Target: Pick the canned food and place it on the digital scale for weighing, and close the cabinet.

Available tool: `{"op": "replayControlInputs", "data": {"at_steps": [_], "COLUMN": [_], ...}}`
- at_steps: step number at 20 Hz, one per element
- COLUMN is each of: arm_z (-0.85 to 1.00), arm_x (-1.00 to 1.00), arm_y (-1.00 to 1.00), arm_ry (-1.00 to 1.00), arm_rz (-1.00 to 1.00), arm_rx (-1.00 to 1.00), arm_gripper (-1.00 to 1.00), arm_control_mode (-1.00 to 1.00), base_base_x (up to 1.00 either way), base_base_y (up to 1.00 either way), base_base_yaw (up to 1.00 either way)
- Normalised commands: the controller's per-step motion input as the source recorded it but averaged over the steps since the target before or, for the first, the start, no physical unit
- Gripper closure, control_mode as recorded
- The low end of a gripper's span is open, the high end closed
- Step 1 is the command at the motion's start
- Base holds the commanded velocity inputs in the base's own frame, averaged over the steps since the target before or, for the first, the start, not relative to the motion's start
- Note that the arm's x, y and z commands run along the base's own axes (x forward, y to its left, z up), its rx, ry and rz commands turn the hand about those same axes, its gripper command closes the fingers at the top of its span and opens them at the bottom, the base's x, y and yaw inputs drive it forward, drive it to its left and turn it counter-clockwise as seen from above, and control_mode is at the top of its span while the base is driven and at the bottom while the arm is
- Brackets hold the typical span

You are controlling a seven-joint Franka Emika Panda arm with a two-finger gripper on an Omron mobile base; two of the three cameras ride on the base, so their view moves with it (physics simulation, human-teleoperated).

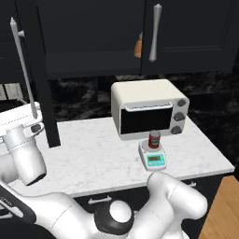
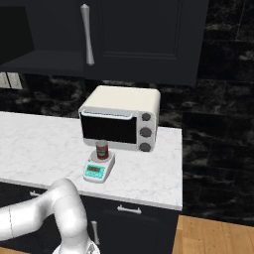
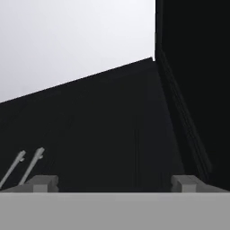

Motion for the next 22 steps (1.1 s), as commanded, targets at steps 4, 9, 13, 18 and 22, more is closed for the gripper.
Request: {"op": "replayControlInputs", "data": {"at_steps": [4, 9, 13, 18, 22], "arm_z": [0.02, 0.27, 0.45, 0.2, -0.03], "arm_x": [-0.13, -0.06, -0.02, 0.47, 1.0], "arm_y": [-1.0, -1.0, -1.0, -0.89, -0.59], "arm_ry": [-0.03, -0.06, 0.02, 0.2, 0.17], "arm_rz": [-0.01, -0.01, -0.03, -0.02, 0.0], "arm_rx": [0.36, 0.34, 0.3, 0.19, 0.1], "arm_gripper": [-1.0, -1.0, -1.0, -1.0, -1.0], "arm_control_mode": [-1.0, -1.0, -1.0, -1.0, -1.0], "base_base_x": [0.0, 0.0, 0.0, 0.0, 0.0], "base_base_y": [0.0, 0.0, 0.0, 0.0, 0.0], "base_base_yaw": [0.0, 0.0, 0.0, 0.0, 0.0]}}
